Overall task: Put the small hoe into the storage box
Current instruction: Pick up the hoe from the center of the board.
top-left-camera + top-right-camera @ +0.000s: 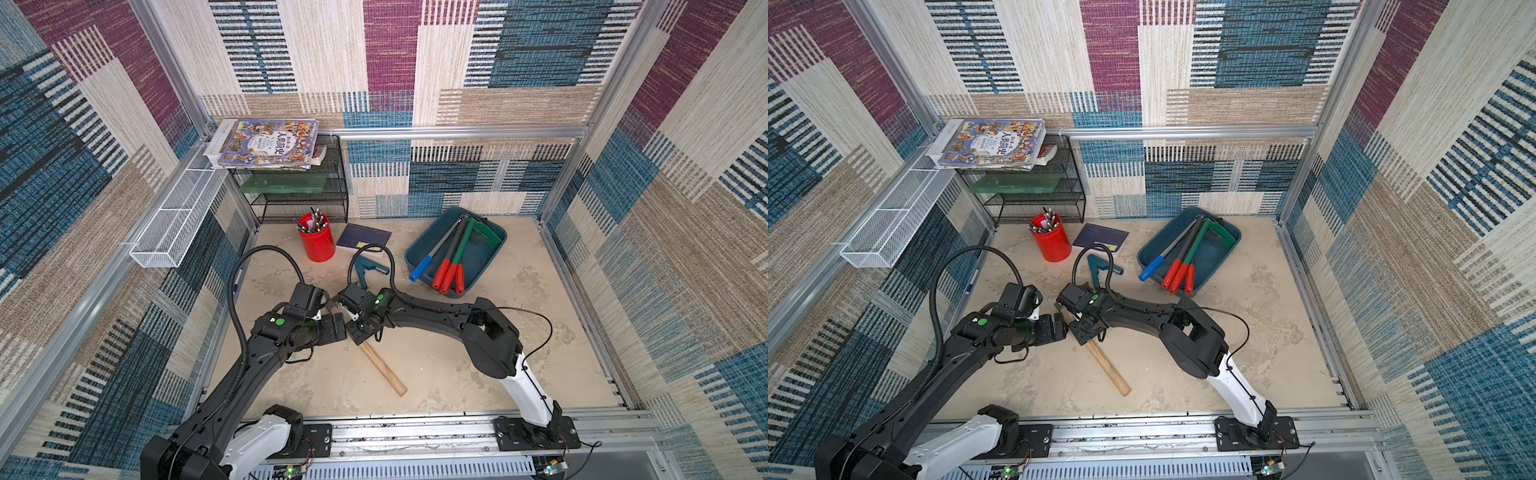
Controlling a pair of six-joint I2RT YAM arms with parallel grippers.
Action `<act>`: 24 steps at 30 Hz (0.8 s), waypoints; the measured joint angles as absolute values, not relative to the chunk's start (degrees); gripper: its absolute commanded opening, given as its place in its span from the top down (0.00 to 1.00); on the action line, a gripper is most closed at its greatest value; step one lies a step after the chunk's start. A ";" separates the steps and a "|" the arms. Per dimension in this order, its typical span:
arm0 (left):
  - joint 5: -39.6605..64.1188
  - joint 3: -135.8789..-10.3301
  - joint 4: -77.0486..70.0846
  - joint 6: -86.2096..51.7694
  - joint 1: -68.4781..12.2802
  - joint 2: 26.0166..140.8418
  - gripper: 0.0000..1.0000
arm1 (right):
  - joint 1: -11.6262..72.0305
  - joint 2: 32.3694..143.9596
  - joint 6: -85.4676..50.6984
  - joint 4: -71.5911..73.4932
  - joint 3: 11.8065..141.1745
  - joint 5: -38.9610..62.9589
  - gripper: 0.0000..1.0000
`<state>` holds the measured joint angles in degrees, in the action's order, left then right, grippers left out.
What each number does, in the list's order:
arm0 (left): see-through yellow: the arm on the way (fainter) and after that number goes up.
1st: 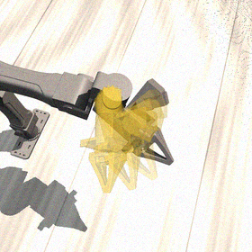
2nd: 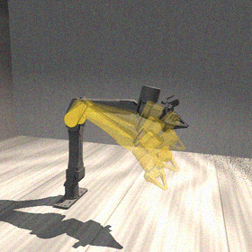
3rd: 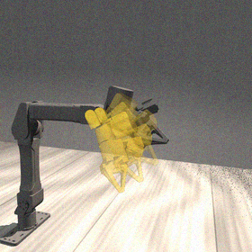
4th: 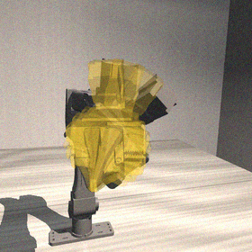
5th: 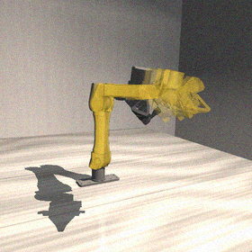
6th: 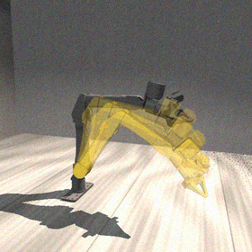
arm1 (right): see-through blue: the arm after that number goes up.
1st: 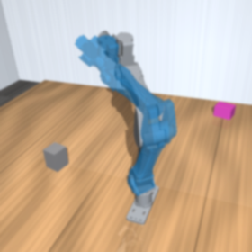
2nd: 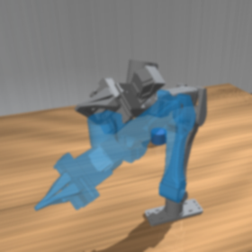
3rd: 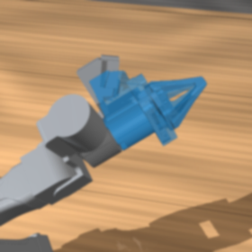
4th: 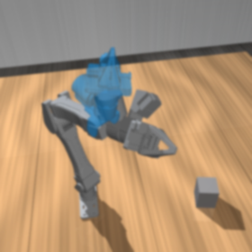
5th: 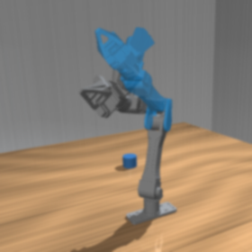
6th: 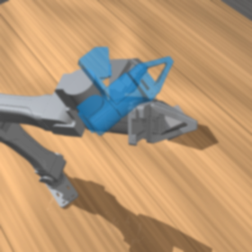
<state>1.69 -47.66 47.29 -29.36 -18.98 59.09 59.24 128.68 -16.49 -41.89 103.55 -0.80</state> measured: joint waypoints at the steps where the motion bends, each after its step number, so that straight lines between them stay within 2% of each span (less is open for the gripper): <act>1: 1.69 -47.55 47.24 -29.36 -18.98 58.98 0.00 | 59.29 129.14 -16.64 -42.11 104.14 -1.10 0.47; 13: 1.93 -46.70 47.44 -29.36 -18.98 58.06 0.00 | 60.93 134.37 -17.74 -45.08 110.28 -3.14 0.52; 24: 2.13 -46.61 47.59 -29.36 -18.87 58.06 0.00 | 60.95 135.68 -17.72 -46.15 112.18 -4.29 0.64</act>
<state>2.13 -46.61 47.59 -29.36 -18.87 58.06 60.95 135.68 -17.72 -46.15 112.18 -4.29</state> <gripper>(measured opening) 0.997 0.377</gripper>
